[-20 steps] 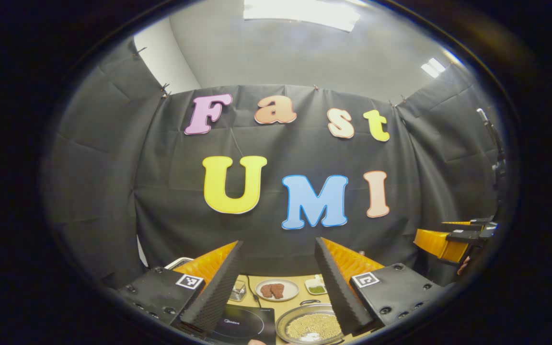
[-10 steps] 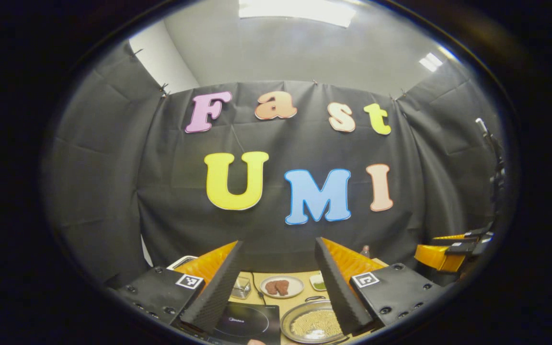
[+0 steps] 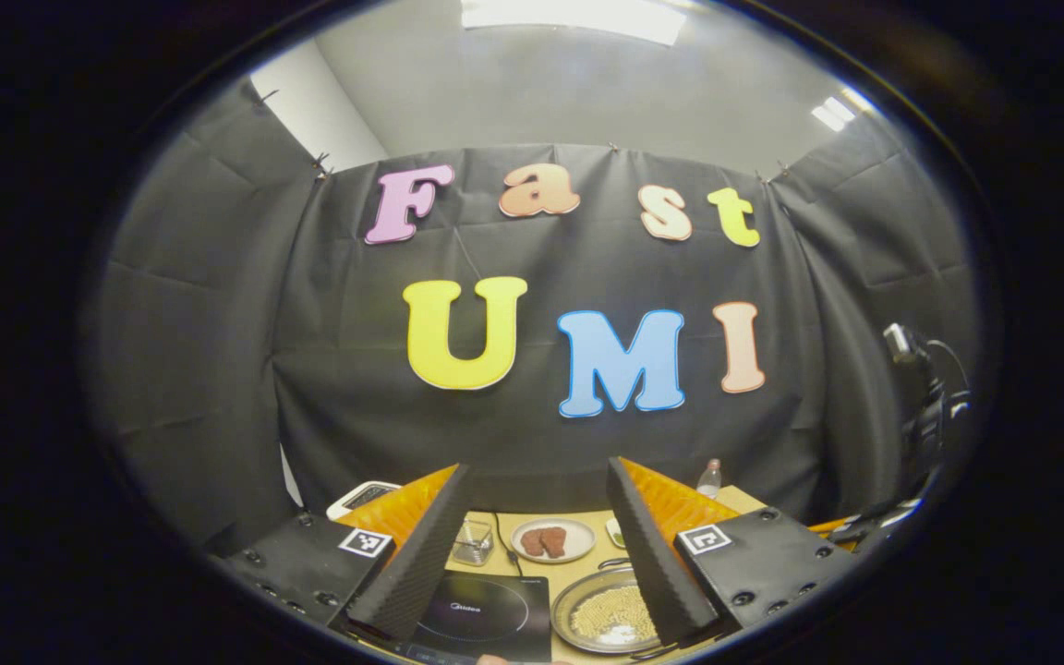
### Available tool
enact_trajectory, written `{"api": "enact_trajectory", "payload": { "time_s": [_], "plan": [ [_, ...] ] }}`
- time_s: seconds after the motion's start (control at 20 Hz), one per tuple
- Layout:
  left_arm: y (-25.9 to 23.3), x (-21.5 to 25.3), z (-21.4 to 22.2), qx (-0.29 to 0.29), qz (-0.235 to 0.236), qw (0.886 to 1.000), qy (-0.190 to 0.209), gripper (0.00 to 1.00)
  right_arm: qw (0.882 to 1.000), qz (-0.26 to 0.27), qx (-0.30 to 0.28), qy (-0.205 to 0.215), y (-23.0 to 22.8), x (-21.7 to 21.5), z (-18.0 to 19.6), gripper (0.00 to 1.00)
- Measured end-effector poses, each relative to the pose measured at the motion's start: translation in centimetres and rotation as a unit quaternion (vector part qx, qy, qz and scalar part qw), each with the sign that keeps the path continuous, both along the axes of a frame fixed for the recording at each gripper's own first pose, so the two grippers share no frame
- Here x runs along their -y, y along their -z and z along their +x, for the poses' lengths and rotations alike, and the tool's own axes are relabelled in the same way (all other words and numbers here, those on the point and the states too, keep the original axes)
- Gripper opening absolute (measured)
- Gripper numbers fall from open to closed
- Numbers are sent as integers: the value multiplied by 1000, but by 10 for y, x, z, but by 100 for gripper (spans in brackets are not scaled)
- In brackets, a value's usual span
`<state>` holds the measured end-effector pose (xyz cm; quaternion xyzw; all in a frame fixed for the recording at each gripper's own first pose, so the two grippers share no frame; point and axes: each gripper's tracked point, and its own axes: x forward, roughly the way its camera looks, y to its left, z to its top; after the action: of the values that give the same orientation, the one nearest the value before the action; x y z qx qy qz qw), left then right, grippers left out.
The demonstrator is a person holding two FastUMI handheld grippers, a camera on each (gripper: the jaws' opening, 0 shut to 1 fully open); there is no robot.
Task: First push the handle of the pot to place it horizontally, then grasp the pot with both hands and set it on the induction cooktop.
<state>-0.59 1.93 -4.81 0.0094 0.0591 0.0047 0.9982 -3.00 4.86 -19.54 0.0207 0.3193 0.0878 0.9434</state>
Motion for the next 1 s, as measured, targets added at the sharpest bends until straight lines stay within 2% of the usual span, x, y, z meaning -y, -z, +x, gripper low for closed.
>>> {"api": "enact_trajectory", "payload": {
  "time_s": [0.15, 0.3, 0.55, 0.6, 0.8, 1.0],
  "plan": [
    [7, -10, -3, -6, 0, 1000, -7, 97, 999, -15, -30, -25, 25, -13, -8, 2],
    [13, -22, -6, -11, -3, 1000, -15, 96, 997, -7, -71, -40, 46, -28, -17, 2],
    [27, -47, -7, -24, -10, 999, -31, 95, 987, 17, -152, -58, 88, -54, -35, 2],
    [30, -52, -8, -27, -10, 999, -35, 99, 985, 17, -162, -60, 96, -57, -35, 2],
    [39, -69, -12, -36, -12, 998, -45, 95, 976, 20, -207, -69, 129, -71, -50, 2],
    [45, -85, -12, -41, -9, 998, -51, 97, 966, 22, -244, -82, 160, -85, -61, 2]
  ]
}}
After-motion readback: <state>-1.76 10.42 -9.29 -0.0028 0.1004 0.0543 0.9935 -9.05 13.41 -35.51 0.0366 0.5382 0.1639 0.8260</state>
